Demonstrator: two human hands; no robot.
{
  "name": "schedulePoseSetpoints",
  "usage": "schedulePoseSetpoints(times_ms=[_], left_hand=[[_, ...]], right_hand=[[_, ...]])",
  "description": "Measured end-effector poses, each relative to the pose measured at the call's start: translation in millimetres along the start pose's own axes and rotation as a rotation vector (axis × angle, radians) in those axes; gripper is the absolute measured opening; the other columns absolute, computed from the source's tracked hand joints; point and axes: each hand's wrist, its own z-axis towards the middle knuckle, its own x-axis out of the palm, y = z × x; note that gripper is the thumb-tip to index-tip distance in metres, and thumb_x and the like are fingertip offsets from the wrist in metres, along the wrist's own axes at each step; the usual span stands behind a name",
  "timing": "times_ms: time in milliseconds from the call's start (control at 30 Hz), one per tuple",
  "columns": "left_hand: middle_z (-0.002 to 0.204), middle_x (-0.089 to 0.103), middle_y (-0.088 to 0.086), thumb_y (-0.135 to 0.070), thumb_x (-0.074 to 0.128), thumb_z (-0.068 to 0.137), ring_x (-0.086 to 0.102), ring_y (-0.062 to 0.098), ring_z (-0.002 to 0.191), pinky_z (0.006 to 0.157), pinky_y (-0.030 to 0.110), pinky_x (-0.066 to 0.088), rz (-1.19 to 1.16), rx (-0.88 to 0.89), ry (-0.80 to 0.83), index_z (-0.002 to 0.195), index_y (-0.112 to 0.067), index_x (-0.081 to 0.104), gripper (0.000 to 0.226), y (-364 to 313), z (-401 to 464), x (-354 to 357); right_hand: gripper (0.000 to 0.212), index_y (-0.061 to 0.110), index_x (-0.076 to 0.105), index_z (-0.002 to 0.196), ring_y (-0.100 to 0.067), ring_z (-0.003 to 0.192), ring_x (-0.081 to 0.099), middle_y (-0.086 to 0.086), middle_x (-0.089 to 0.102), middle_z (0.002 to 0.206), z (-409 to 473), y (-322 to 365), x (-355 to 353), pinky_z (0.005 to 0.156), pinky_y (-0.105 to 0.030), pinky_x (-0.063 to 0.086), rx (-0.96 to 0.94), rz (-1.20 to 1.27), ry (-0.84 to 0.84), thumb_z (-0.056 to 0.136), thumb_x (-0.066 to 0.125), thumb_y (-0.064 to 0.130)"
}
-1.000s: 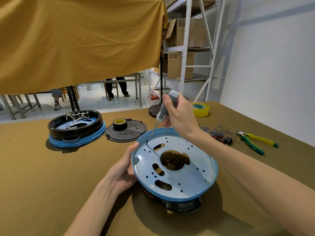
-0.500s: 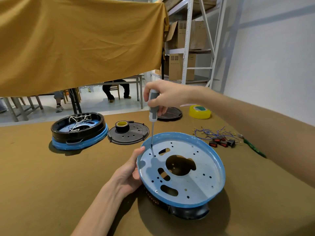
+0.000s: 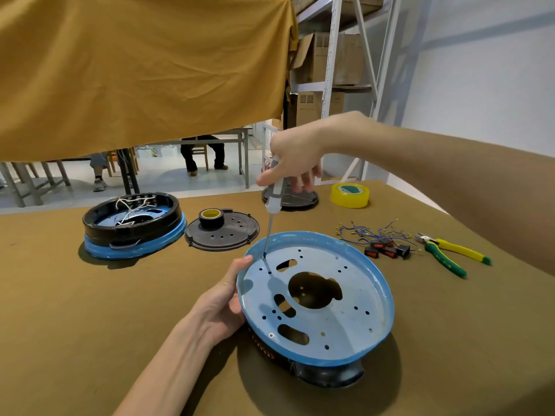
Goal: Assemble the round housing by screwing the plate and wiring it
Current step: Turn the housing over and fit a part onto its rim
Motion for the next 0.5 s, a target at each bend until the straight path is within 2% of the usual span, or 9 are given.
schedulePoseSetpoints(times_ms=[67, 100, 133, 200, 267, 333, 400, 500], left_hand=[[0.113, 0.075, 0.018, -0.042, 0.086, 0.066, 0.075, 0.034, 0.086, 0.07, 0.044, 0.064, 0.005, 0.013, -0.003, 0.123, -0.008, 0.068, 0.069, -0.3, 0.6, 0.2], [0.11, 0.075, 0.018, -0.042, 0.086, 0.067, 0.074, 0.033, 0.085, 0.07, 0.043, 0.063, 0.01, 0.016, -0.004, 0.124, -0.008, 0.068, 0.068, -0.3, 0.8, 0.1], [0.107, 0.076, 0.018, -0.043, 0.085, 0.069, 0.074, 0.032, 0.083, 0.068, 0.042, 0.063, 0.015, 0.015, -0.002, 0.124, -0.008, 0.068, 0.067, 0.0, 0.8, 0.4], [0.099, 0.076, 0.017, -0.041, 0.085, 0.069, 0.074, 0.031, 0.077, 0.062, 0.04, 0.062, 0.008, 0.017, -0.002, 0.12, -0.009, 0.068, 0.063, 0.3, 0.4, 1.4], [0.096, 0.077, 0.017, -0.041, 0.085, 0.068, 0.074, 0.031, 0.075, 0.06, 0.039, 0.062, -0.001, 0.013, -0.009, 0.119, -0.008, 0.068, 0.063, 1.0, -0.2, 2.5], [0.092, 0.077, 0.016, -0.042, 0.085, 0.068, 0.074, 0.031, 0.072, 0.059, 0.038, 0.061, 0.001, 0.02, -0.007, 0.117, -0.008, 0.069, 0.061, 0.7, -0.8, 2.7], [0.083, 0.076, 0.015, -0.042, 0.084, 0.068, 0.074, 0.029, 0.067, 0.057, 0.037, 0.061, -0.009, 0.019, 0.003, 0.113, -0.008, 0.068, 0.059, 0.7, -0.4, 2.7], [0.069, 0.073, 0.015, -0.039, 0.087, 0.063, 0.07, 0.028, 0.055, 0.052, 0.034, 0.059, -0.023, -0.001, 0.001, 0.111, -0.006, 0.066, 0.062, -0.6, -0.4, 1.6]], right_hand=[[0.029, 0.013, 0.063, 0.106, -0.012, 0.058, 0.073, -0.009, 0.073, 0.089, -0.9, -0.9, -4.0, 0.049, -0.022, 0.054, -0.05, 0.127, 0.047, 0.096, 0.069, 0.039], [0.026, 0.013, 0.061, 0.109, -0.013, 0.056, 0.072, -0.011, 0.074, 0.089, -0.8, -0.6, -4.1, 0.049, -0.022, 0.054, -0.07, 0.148, 0.037, 0.095, 0.071, 0.033], [0.027, 0.011, 0.062, 0.108, -0.015, 0.054, 0.07, -0.011, 0.075, 0.084, 0.4, 0.1, -2.2, 0.048, -0.022, 0.053, -0.078, 0.122, 0.015, 0.096, 0.07, 0.034], [0.044, 0.006, 0.065, 0.098, -0.018, 0.048, 0.067, -0.007, 0.075, 0.068, 4.5, 3.1, 3.2, 0.045, -0.022, 0.052, -0.064, -0.008, -0.06, 0.1, 0.059, 0.049], [0.056, 0.004, 0.067, 0.095, -0.016, 0.048, 0.068, -0.005, 0.074, 0.064, 4.6, 4.1, 5.0, 0.043, -0.021, 0.051, -0.029, -0.055, -0.059, 0.1, 0.053, 0.058], [0.047, 0.008, 0.064, 0.104, -0.016, 0.056, 0.073, -0.007, 0.076, 0.079, 4.3, 2.3, 1.7, 0.045, -0.022, 0.053, -0.022, 0.028, 0.012, 0.098, 0.058, 0.055], [0.028, 0.017, 0.058, 0.107, -0.015, 0.059, 0.073, -0.012, 0.075, 0.093, 3.1, 0.4, 0.0, 0.048, -0.023, 0.054, -0.066, 0.137, 0.035, 0.097, 0.068, 0.04], [0.029, 0.01, 0.061, 0.108, -0.015, 0.053, 0.071, -0.009, 0.077, 0.08, 3.7, 1.6, 2.5, 0.045, -0.022, 0.052, -0.089, 0.108, -0.018, 0.095, 0.071, 0.034]])
